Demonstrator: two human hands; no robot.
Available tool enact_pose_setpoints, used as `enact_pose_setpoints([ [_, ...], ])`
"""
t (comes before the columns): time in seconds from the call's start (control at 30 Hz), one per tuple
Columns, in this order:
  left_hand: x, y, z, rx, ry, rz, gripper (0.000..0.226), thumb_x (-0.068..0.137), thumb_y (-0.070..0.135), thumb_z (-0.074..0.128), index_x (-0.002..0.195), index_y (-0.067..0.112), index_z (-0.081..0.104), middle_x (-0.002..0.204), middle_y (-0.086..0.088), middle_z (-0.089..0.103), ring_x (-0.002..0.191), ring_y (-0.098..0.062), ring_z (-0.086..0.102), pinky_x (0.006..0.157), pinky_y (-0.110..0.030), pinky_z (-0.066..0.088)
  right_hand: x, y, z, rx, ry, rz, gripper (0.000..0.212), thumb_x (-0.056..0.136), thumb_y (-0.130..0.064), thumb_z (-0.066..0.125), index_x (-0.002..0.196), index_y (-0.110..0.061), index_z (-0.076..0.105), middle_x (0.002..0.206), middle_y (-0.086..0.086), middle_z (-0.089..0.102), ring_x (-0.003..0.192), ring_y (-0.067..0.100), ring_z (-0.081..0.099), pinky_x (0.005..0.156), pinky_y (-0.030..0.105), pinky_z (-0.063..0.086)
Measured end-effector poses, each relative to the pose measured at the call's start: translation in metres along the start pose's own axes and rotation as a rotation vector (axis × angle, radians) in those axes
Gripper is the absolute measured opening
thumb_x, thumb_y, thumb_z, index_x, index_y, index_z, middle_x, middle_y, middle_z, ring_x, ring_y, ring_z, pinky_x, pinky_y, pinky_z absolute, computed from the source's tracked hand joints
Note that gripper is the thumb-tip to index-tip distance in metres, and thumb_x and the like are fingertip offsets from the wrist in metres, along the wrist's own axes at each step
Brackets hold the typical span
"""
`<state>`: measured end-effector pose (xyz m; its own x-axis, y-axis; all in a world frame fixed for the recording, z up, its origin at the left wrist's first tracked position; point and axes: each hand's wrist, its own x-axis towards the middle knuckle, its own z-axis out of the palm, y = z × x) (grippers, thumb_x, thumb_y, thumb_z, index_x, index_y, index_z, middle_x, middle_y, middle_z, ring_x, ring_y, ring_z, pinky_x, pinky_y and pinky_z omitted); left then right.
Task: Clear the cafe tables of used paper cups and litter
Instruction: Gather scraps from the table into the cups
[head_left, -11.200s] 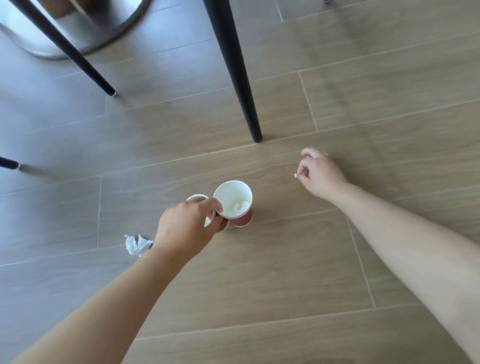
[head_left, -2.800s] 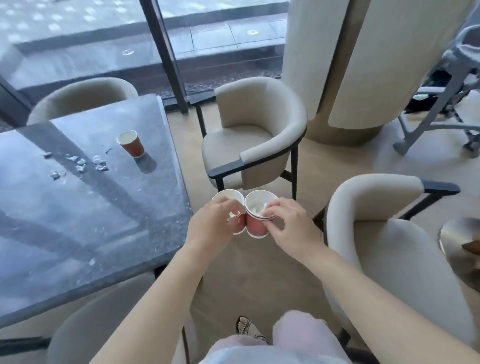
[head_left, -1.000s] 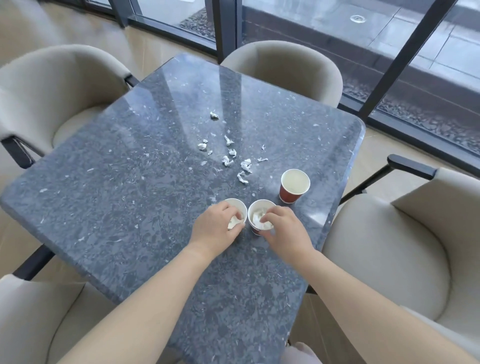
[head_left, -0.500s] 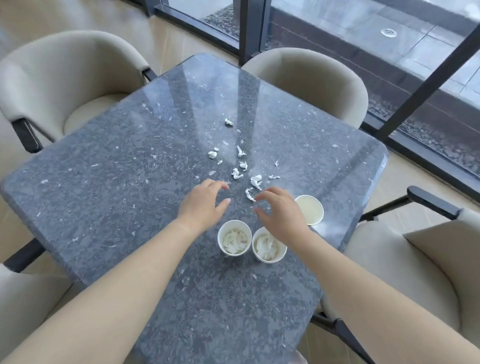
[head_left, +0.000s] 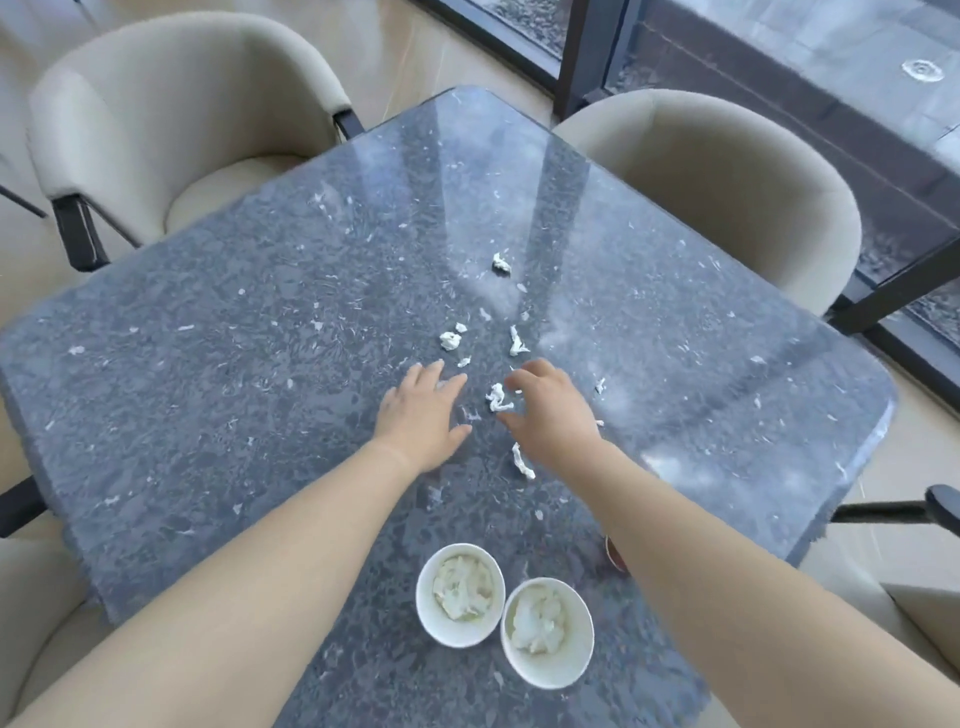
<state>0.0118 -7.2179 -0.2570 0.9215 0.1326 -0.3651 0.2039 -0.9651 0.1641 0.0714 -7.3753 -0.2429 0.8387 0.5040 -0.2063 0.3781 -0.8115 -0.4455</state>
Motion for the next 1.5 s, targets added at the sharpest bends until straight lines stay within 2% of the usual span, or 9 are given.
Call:
enact_pose_setpoints([
  [0.17, 0.019, -0.008, 0.008, -0.004, -0.055, -0.033, 0.070, 0.090, 0.050, 0.047, 0.146, 0.026, 0.014, 0.157, -0.002, 0.003, 0.144, -0.026, 0.005, 0.110, -0.045, 0.029, 0.029, 0.006, 0.013, -0.040, -0.102, -0.016, 0.044, 0.083, -0.029, 0.063, 0.124, -0.022, 0.048, 0.131, -0.001, 0.039, 0.122, 0.021, 0.034, 0.085, 0.040, 0.048],
  [0.33, 0.028, -0.012, 0.008, -0.063, 0.079, 0.018, 0.049, 0.090, 0.042, 0.050, 0.133, 0.022, 0.037, 0.135, 0.000, 0.038, 0.125, -0.023, 0.039, 0.092, -0.041, 0.046, 0.038, 0.010, 0.019, -0.010, -0.126, -0.046, 0.020, 0.085, -0.016, 0.059, 0.105, -0.014, 0.061, 0.114, 0.006, 0.049, 0.109, 0.028, 0.045, 0.086, 0.039, 0.045],
  [0.47, 0.044, -0.011, -0.003, -0.141, 0.235, 0.021, 0.033, 0.090, 0.035, 0.053, 0.119, 0.021, 0.046, 0.118, 0.002, 0.044, 0.107, -0.021, 0.047, 0.071, -0.034, 0.047, 0.050, 0.015, 0.009, 0.068, 0.017, -0.072, 0.014, 0.085, -0.011, 0.057, 0.097, -0.011, 0.064, 0.101, 0.008, 0.056, 0.093, 0.027, 0.054, 0.071, 0.029, 0.039],
  [0.63, 0.070, -0.012, -0.011, -0.134, 0.238, 0.033, 0.052, 0.088, 0.034, 0.057, 0.133, 0.019, 0.034, 0.136, 0.000, 0.033, 0.120, -0.023, 0.040, 0.086, -0.036, 0.049, 0.074, 0.019, 0.000, 0.093, 0.133, -0.089, 0.012, 0.083, -0.011, 0.060, 0.094, -0.011, 0.064, 0.103, 0.005, 0.057, 0.091, 0.025, 0.055, 0.068, 0.026, 0.036],
  [0.77, 0.088, -0.017, -0.012, -0.128, 0.092, 0.070, 0.065, 0.089, 0.033, 0.057, 0.144, 0.022, 0.024, 0.147, 0.001, 0.025, 0.131, -0.023, 0.031, 0.100, -0.039, 0.042, 0.085, 0.026, 0.005, 0.051, 0.051, -0.093, 0.011, 0.084, -0.013, 0.060, 0.093, -0.011, 0.066, 0.117, 0.003, 0.056, 0.102, 0.025, 0.054, 0.077, 0.031, 0.044],
  [0.9, 0.092, -0.017, -0.008, -0.207, 0.132, 0.175, 0.030, 0.091, 0.019, 0.054, 0.121, 0.017, 0.053, 0.121, 0.000, 0.048, 0.111, -0.023, 0.046, 0.093, -0.038, 0.044, 0.086, 0.029, 0.012, 0.068, 0.012, -0.089, 0.012, 0.084, -0.009, 0.058, 0.091, -0.009, 0.067, 0.110, 0.005, 0.060, 0.095, 0.027, 0.056, 0.080, 0.033, 0.046],
  [1.0, 0.087, -0.016, -0.004, -0.256, 0.144, 0.180, 0.015, 0.093, 0.018, 0.051, 0.105, 0.015, 0.059, 0.109, -0.001, 0.055, 0.103, -0.023, 0.050, 0.089, -0.034, 0.043, 0.080, 0.028, 0.014, 0.088, 0.015, -0.085, 0.013, 0.084, -0.008, 0.057, 0.092, -0.010, 0.067, 0.101, 0.005, 0.061, 0.087, 0.026, 0.057, 0.075, 0.031, 0.044],
  [1.17, 0.067, -0.015, -0.006, -0.211, 0.073, 0.229, 0.014, 0.092, 0.019, 0.052, 0.102, 0.014, 0.060, 0.107, -0.002, 0.056, 0.103, -0.021, 0.052, 0.084, -0.029, 0.039, 0.060, 0.020, 0.007, 0.116, -0.013, -0.083, 0.012, 0.082, -0.008, 0.059, 0.089, -0.013, 0.067, 0.097, 0.005, 0.061, 0.081, 0.024, 0.059, 0.075, 0.032, 0.047],
  [1.5, -0.054, 0.009, -0.029, -0.417, 0.092, 0.310, 0.008, 0.087, 0.024, 0.060, 0.094, 0.021, 0.064, 0.095, 0.008, 0.058, 0.090, -0.011, 0.054, 0.072, -0.018, 0.036, -0.065, -0.017, -0.027, 0.307, 0.178, -0.089, 0.011, 0.076, -0.006, 0.066, 0.081, -0.015, 0.069, 0.084, -0.002, 0.062, 0.073, 0.018, 0.060, 0.071, 0.039, 0.052],
])
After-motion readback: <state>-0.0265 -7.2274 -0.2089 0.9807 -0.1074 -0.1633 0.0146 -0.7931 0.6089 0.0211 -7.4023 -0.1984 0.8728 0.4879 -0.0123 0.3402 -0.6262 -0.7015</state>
